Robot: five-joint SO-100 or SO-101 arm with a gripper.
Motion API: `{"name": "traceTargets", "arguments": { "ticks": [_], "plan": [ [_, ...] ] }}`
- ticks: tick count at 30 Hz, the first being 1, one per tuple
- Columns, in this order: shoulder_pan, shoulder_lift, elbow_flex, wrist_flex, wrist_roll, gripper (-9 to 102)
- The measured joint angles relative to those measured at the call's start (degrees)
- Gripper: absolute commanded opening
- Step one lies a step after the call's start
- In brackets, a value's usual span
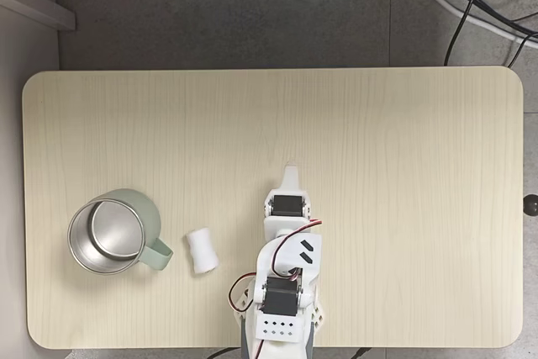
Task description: Grasp a dressing and put it in the cup.
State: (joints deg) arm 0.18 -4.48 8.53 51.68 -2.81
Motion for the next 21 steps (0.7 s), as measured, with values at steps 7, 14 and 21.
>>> {"name": "traceTargets", "arguments": {
  "ticks": [7, 14, 21],
  "plan": [
    [0.0, 0.0, 0.0, 0.0, 1.4, 0],
    [0.0, 0.0, 0.0, 0.0, 1.4, 0],
    [0.0, 0.0, 0.0, 0.0, 1.4, 0]
  ]
}}
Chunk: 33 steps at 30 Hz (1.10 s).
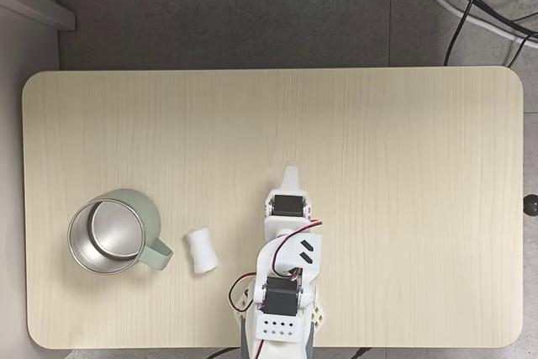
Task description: Grasp a dressing and put it in the cup.
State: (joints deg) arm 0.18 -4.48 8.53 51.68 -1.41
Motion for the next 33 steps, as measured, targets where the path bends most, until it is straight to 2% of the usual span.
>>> {"name": "traceTargets", "arguments": {
  "ticks": [8, 14, 17, 21, 25, 33],
  "plan": [
    [0.0, 0.0, 1.4, 2.4, 0.0, 0],
    [-3.8, 0.4, 11.3, 7.9, -2.4, 0],
    [-7.5, 7.6, 18.3, 9.6, -5.3, 0],
    [-11.4, 19.3, 29.1, 13.5, -11.6, 1],
    [-17.1, 28.6, 38.8, 21.0, -19.5, 4],
    [-25.8, 46.6, 54.2, 39.0, -38.2, 25]
  ]
}}
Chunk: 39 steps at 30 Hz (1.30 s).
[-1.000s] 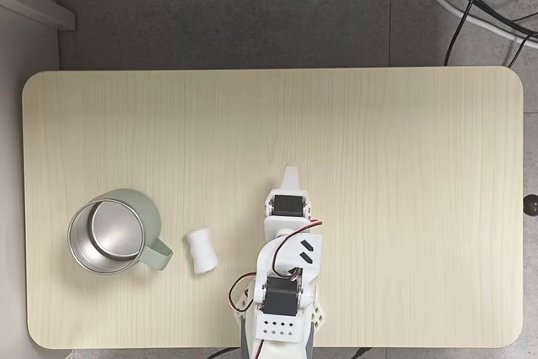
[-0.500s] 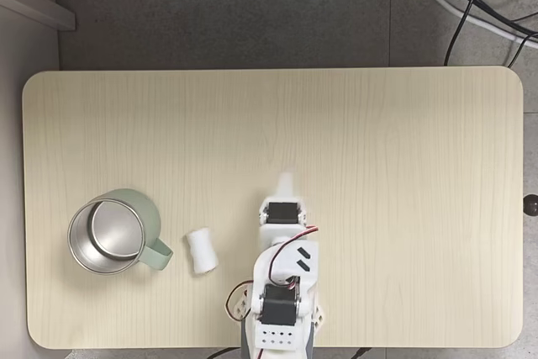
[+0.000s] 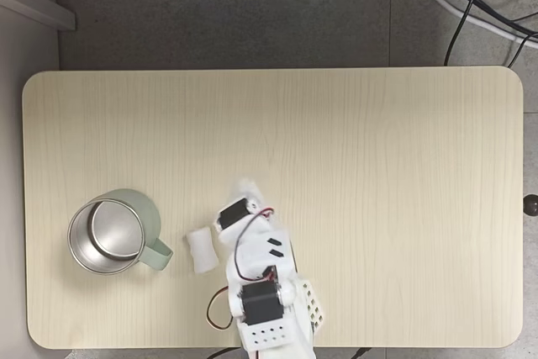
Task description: Grasp a dressing and put it in the cup.
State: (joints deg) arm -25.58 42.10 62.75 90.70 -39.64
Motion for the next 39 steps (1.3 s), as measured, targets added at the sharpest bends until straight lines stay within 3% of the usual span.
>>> {"name": "traceTargets", "arguments": {
  "ticks": [10, 23, 30, 39],
  "plan": [
    [-14.0, -0.5, 1.4, 12.0, -17.9, 27],
    [-25.8, 3.6, -7.1, 11.3, -23.9, 28],
    [-25.6, 9.6, -7.3, 9.8, -24.1, 28],
    [-26.1, 15.3, -12.1, 1.9, -24.1, 27]
  ]
}}
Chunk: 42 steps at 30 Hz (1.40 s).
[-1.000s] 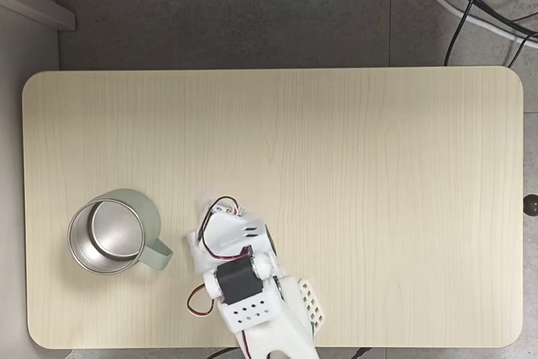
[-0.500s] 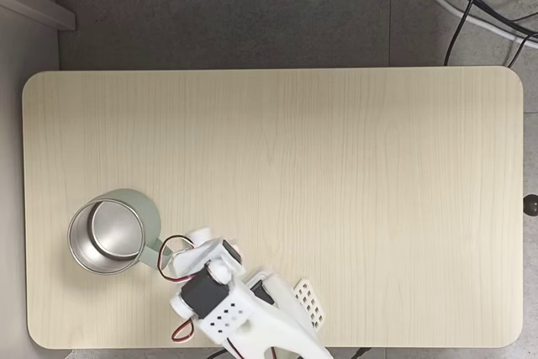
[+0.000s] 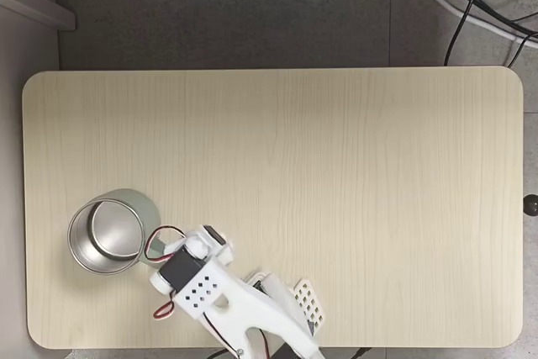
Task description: Grasp a dressing and put it in the cup.
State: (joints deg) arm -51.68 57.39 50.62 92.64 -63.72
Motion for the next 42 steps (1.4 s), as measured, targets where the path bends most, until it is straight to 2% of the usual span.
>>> {"name": "traceTargets", "arguments": {
  "ticks": [12, 25, 29, 32, 34, 42],
  "plan": [
    [-1.9, 1.1, -11.0, -11.4, 0.0, 27],
    [-2.5, 11.5, -16.2, -24.2, 0.0, 24],
    [-3.0, 11.6, -16.3, -25.0, 0.7, 19],
    [-3.8, 11.6, -16.3, -25.5, 1.6, 4],
    [-3.7, 11.6, -16.2, -25.6, 2.2, 0],
    [-3.7, 9.6, -17.3, -25.9, 3.2, 0]
  ]
}}
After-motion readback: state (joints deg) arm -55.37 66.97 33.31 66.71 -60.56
